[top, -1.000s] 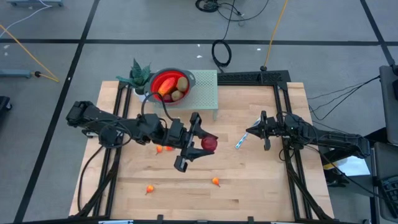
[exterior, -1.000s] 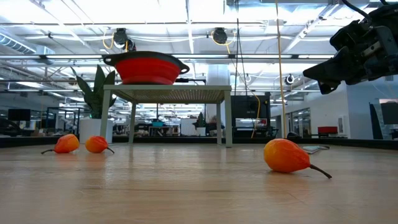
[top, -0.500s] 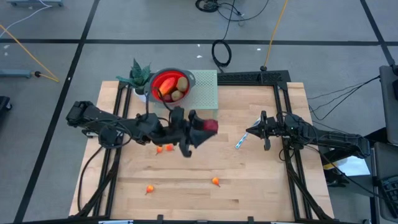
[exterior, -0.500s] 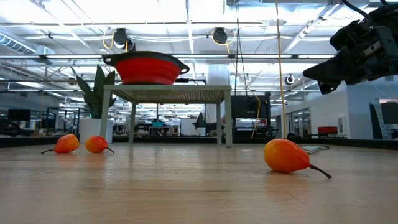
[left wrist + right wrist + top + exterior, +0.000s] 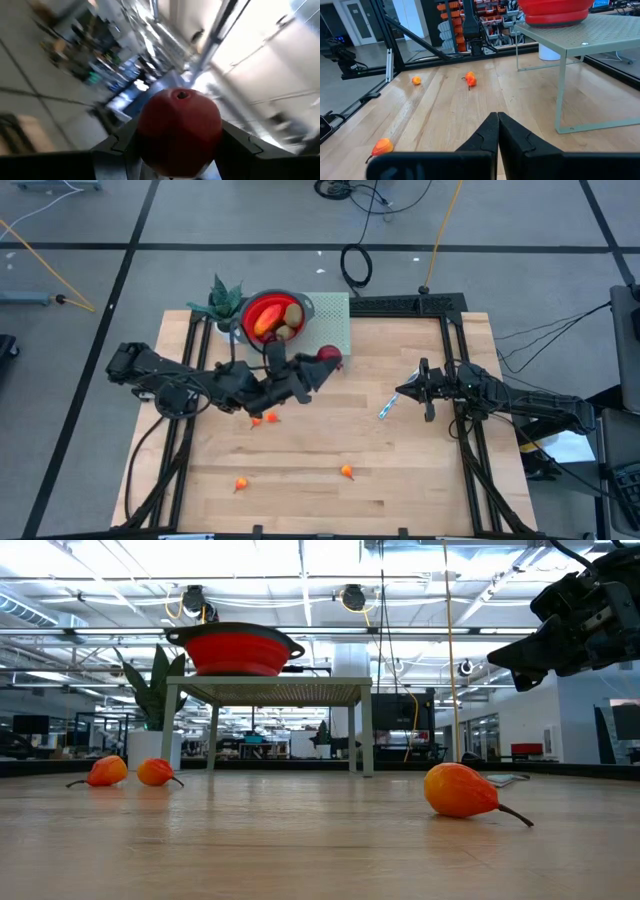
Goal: Pick & Place Fruit
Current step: Put the pomegranate into the red strainer bowl on the shelf
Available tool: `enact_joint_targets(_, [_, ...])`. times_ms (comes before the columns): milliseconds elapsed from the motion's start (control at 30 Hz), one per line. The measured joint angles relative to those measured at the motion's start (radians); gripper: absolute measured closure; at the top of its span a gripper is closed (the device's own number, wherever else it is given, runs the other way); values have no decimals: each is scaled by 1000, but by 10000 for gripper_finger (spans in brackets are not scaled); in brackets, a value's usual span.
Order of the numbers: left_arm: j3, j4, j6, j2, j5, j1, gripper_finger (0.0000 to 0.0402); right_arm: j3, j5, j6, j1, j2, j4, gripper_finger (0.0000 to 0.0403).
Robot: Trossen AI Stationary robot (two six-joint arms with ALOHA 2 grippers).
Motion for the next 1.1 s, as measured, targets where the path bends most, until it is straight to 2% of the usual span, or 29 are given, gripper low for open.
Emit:
enact_joint_targets(133, [0, -100, 157, 0, -144, 1, 215, 0, 0, 0, 0, 0, 0, 403])
enact_joint_targets(267, [0, -197, 247, 0, -279, 12, 215, 0, 0, 0, 0, 0, 0, 403])
enact_joint_targets(533, [0, -300, 467, 0, -395, 75, 215, 0, 0, 0, 0, 0, 0, 403])
enact_joint_targets(667, [0, -349, 536, -3, -381, 135, 215, 0, 0, 0, 0, 0, 0, 403])
enact_joint_targets(733, [0, -421, 535, -15, -336, 172, 215, 0, 0, 0, 0, 0, 0, 403])
enact_joint_targets(1100, [0, -914, 246, -113, -3, 428, 215, 0, 3, 0, 0, 0, 3, 403])
